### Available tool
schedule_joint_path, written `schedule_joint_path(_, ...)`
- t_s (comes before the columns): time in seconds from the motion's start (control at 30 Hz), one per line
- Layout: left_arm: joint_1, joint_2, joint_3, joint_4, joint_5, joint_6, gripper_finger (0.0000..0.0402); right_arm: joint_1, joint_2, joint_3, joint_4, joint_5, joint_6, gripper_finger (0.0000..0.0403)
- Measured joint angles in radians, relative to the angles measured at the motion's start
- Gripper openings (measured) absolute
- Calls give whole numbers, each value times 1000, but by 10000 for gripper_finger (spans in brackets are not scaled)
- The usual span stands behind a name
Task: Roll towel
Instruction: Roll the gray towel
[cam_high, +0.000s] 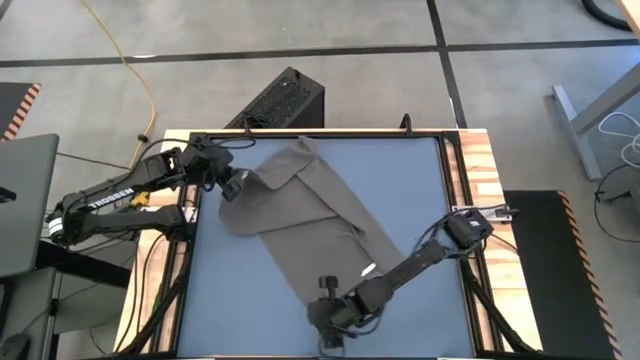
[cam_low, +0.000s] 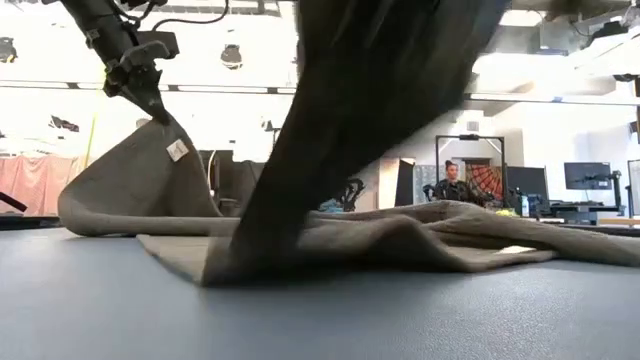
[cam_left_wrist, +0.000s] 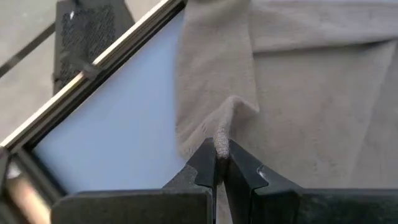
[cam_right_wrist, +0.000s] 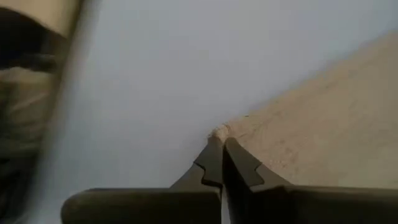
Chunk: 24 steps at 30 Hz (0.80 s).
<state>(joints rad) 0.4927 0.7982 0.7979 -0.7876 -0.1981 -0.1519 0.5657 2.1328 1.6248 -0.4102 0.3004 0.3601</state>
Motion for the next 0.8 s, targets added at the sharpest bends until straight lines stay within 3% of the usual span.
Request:
schedule_joint_path(0.13,0,0,28,21,7,-28,0,49,-231,8,-201,-5,-102,11)
schedule_joint_path(0.23,2,0,66,12,-1,-39,0,98,-370,1,-377,29,-75,10)
schedule_joint_path(0.43,35,0,169,-36,-36,-45,0,217,-651,-6,-604,393,67,9)
schedule_joint_path(0.67,59,-10,250,-121,-21,-104,0,286,-795,-159,-503,426,162,9)
schedule_joint_path(0.8,59,-65,276,23,57,-191,0,341,-780,-213,-404,408,74,9)
